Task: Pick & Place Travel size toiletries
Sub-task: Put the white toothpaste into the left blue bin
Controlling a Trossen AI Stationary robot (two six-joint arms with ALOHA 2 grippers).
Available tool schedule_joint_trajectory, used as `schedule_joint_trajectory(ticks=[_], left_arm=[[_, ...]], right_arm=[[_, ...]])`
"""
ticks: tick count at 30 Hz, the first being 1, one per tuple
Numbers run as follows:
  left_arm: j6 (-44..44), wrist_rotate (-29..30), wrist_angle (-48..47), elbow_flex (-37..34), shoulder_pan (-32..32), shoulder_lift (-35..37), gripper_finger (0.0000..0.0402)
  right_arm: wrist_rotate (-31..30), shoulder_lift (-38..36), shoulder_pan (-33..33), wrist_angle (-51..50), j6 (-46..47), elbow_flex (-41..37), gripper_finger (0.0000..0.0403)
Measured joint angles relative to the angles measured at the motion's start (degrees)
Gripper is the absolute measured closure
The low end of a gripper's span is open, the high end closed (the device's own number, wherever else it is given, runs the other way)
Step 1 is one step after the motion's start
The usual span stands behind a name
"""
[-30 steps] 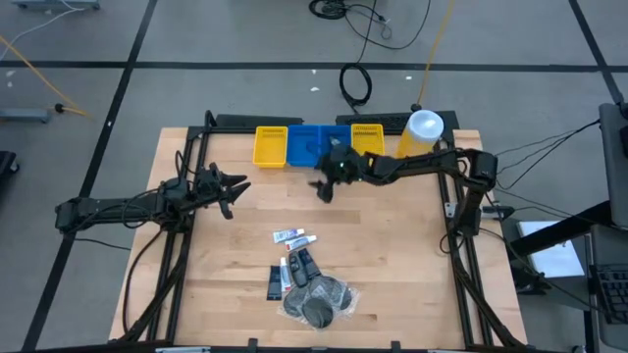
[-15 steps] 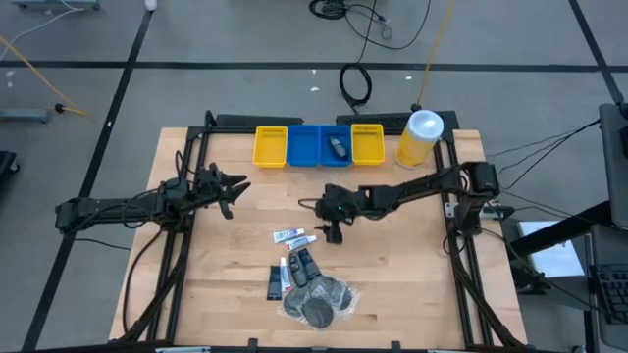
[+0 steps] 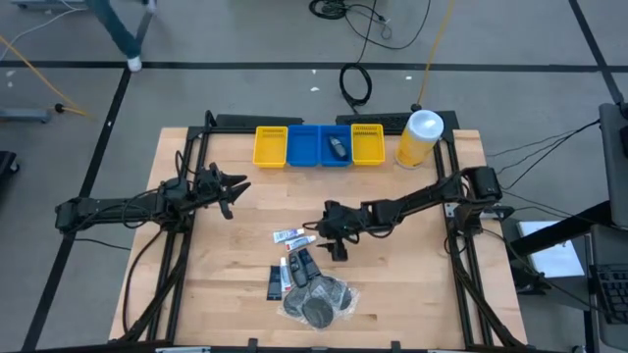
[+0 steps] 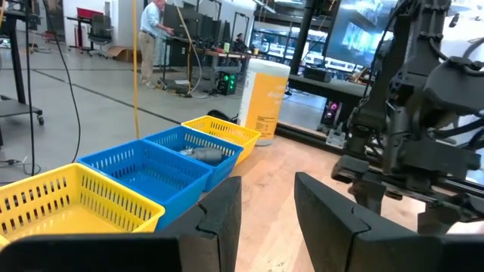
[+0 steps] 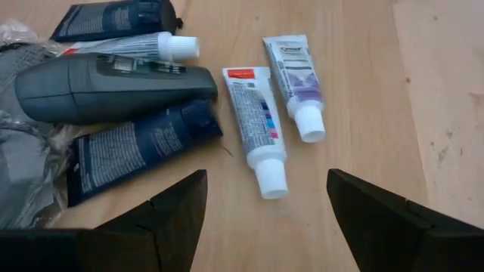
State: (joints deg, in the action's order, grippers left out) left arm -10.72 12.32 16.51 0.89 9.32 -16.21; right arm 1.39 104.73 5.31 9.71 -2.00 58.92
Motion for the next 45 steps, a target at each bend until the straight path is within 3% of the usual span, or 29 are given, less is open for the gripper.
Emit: schedule_joint_trajectory(ticks=[36, 45], left_arm=[[0.02, 0.02, 0.00, 0.00, 0.00, -0.02, 0.0277], [0.02, 0.02, -0.04, 0.00, 0.00, -0.01, 0.0277]], right_arm=[[-1.43, 8.91, 0.80, 10.05, 0.95, -0.06, 0.0139], [-1.34, 9.75, 0.75, 11.38, 0.89, 0.04, 0.0192]])
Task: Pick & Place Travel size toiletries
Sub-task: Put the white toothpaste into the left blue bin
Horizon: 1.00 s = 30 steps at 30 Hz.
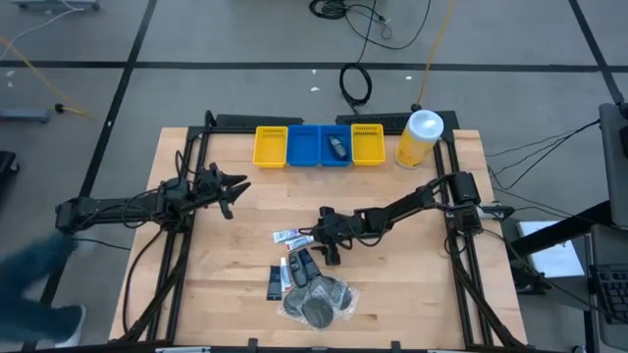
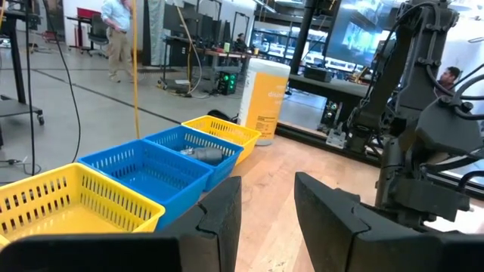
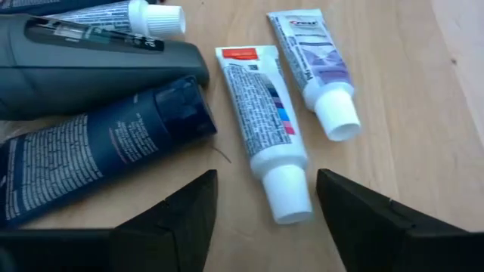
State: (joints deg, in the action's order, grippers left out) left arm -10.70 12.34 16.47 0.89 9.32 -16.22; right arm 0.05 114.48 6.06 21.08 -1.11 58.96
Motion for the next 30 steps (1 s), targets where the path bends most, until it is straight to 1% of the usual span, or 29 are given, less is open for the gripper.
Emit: schedule_joint_trajectory(ticks=[10, 16, 26, 30], left_arm=[[0.00, 0.01, -0.09, 0.00, 0.01, 0.01, 0.0277], [0.00, 0.00, -0.13, 0.00, 0.00, -0.01, 0.0277], [0.00, 0.00, -0.17, 0.00, 0.02, 0.01, 0.0277], [0.02, 0.02, -0.21, 0.00, 0.02, 0.00, 0.0277]], right_arm=[[0.02, 0.00, 0.00, 0.00, 0.01, -0.04, 0.0286], [0.00, 0.00, 0.00, -0.11, -0.01, -0.04, 0.0349], [0.01, -0.02, 0.00, -0.02, 0.35, -0.04, 0.0351], [-0.21, -2.04, 0.00, -0.31, 0.34, -0.12, 0.0351]])
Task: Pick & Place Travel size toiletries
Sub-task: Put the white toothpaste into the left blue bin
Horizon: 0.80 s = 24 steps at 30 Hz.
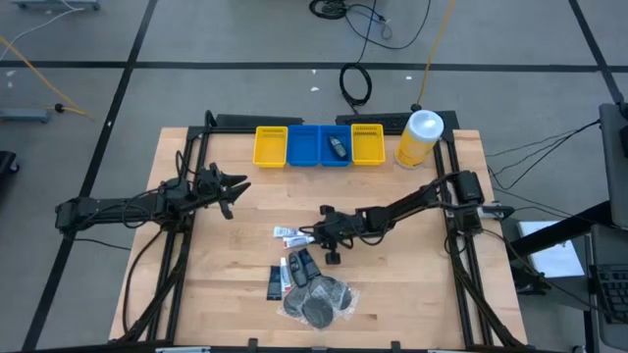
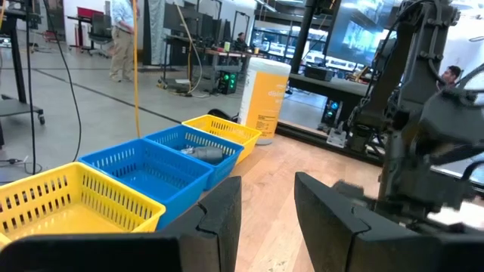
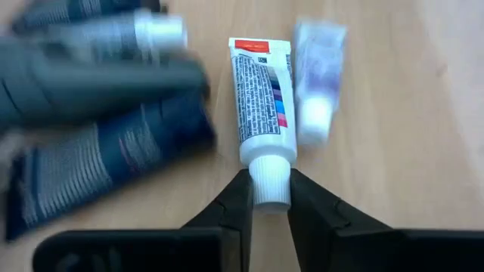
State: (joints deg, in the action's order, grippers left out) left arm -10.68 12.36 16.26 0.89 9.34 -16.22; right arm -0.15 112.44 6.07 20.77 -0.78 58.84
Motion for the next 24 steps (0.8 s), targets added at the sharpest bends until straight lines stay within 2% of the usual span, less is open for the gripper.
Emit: schedule_joint_trajectory(ticks=[6, 14, 24], left_arm=[[0.00, 0.04, -0.10, 0.00, 0.00, -0.01, 0.0277], [-0.02, 0.07, -0.12, 0.00, 0.00, -0.01, 0.0277], [-0.03, 0.07, 0.25, 0.00, 0.00, -0.01, 0.0277]], right_arm=[[-0.54, -5.70, -0.06, -1.09, -2.16, 0.01, 0.0351], [-10.39, -13.40, -1.47, -3.98, -2.91, 0.01, 0.0351], [-10.79, -16.17, -8.80, -1.26, -1.22, 0.03, 0.0351]])
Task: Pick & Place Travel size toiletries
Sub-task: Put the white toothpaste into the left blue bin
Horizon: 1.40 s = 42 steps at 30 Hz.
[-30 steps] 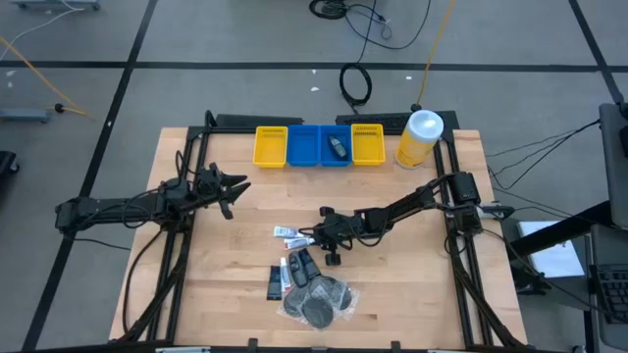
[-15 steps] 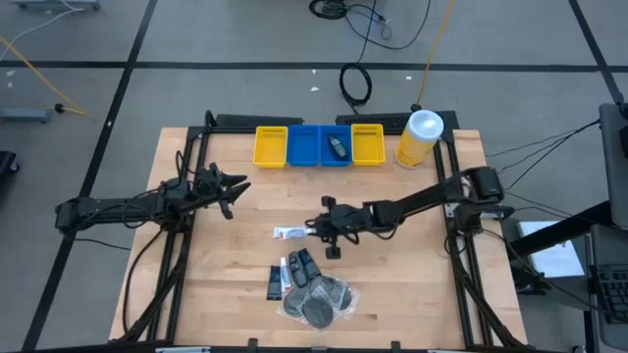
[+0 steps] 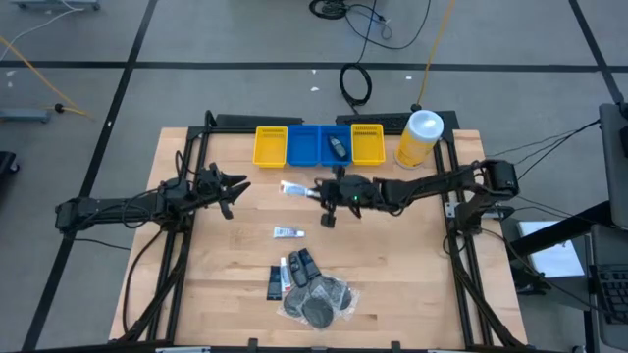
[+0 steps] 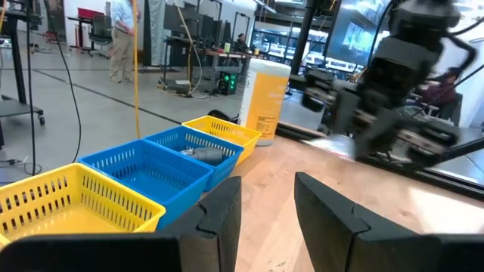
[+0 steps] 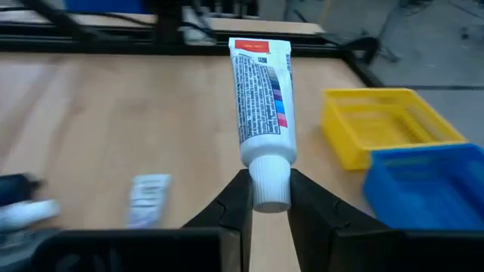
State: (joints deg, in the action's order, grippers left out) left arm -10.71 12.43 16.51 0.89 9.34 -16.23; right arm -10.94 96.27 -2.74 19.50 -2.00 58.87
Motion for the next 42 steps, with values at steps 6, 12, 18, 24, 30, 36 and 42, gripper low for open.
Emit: schedule_joint_trajectory(ticks=[6, 12, 18, 24, 30, 36, 42], left_arm=[[-0.01, 0.00, 0.05, 0.00, -0.02, 0.00, 0.0277], [0.01, 0.10, 0.07, 0.00, 0.00, 0.02, 0.0277], [0.01, 1.13, 0.07, 0.00, 0.00, 0.01, 0.0277], [0.27, 1.18, 0.56, 0.00, 0.00, 0.02, 0.0277], [0.36, 1.20, 0.74, 0.00, 0.00, 0.01, 0.0277], [0.51, 1.20, 0.72, 0.00, 0.00, 0.01, 0.0277], [0.60, 1.25, 0.98, 0.00, 0.00, 0.02, 0.0277]], right_arm=[[0.17, 0.09, -6.26, 2.06, 1.78, 0.00, 0.0351], [0.57, 0.04, -11.00, 5.46, 2.32, 0.04, 0.0351], [0.63, 0.09, -14.06, 5.99, 3.10, 0.68, 0.0351], [0.70, 2.10, -15.37, 5.96, 3.10, 2.85, 0.0351], [0.59, 5.24, -17.26, 5.79, 3.73, 4.42, 0.0351], [0.61, 7.24, -19.63, 6.86, 6.22, 4.39, 0.0351], [0.78, 9.36, -20.58, 8.17, 7.37, 4.51, 0.0351]])
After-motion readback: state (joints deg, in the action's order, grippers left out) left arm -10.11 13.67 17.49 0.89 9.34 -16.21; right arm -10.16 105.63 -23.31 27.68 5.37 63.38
